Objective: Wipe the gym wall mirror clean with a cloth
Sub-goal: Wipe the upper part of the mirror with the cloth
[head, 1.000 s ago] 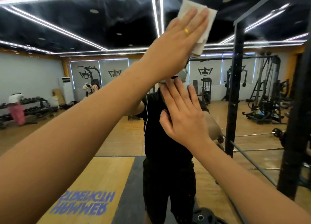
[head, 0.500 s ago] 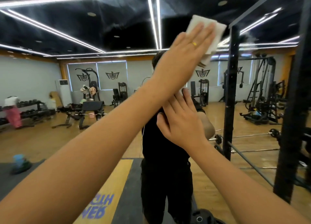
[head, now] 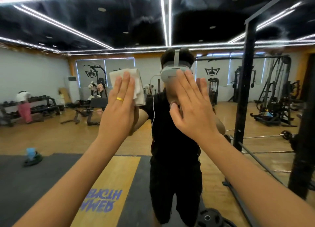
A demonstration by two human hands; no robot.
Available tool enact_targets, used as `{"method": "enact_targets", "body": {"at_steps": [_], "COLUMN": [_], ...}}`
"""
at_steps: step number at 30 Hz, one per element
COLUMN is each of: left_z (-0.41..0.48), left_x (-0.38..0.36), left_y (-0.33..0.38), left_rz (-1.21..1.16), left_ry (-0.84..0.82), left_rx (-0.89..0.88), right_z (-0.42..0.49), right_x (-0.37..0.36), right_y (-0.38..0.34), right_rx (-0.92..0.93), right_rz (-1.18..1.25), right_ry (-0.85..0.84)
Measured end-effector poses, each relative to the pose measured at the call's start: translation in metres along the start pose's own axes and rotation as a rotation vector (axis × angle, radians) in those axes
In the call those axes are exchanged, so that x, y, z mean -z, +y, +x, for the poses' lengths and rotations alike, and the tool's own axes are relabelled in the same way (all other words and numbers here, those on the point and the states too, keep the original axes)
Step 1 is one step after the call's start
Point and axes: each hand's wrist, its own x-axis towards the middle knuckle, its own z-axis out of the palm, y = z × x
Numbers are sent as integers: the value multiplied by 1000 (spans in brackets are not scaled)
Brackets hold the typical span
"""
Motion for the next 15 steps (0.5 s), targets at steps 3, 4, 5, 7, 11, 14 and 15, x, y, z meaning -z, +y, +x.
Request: {"method": "enact_targets", "body": {"at_steps": [3, 4, 5, 7, 11, 14, 15], "left_z": [3, 4, 5, 7, 21, 37, 40], "left_x": [-2, -2, -1, -1, -1, 1, 2], "left_y": [0, -2, -3, -6, -10, -5, -4], "left_rz": [-46, -54, -59, -60, -73, -198, -260], "left_ry": [30, 39, 45, 35, -10, -57, -84], "left_rx": [-34, -52, -75, -117, -190, -229, -231], "right_z": [8, 9, 8, 7, 8, 9, 10], "right_x": [-12, -16, -20, -25, -27, -24, -22], "right_y": [-12, -14, -14, -15, -18, -22, -24], "right_rx": [39, 47, 51, 46, 18, 41, 82], "right_rz": [25, 15, -4, -37, 9, 74, 93], "right_ry": [-26, -40, -48, -33, -1, 15, 17]}}
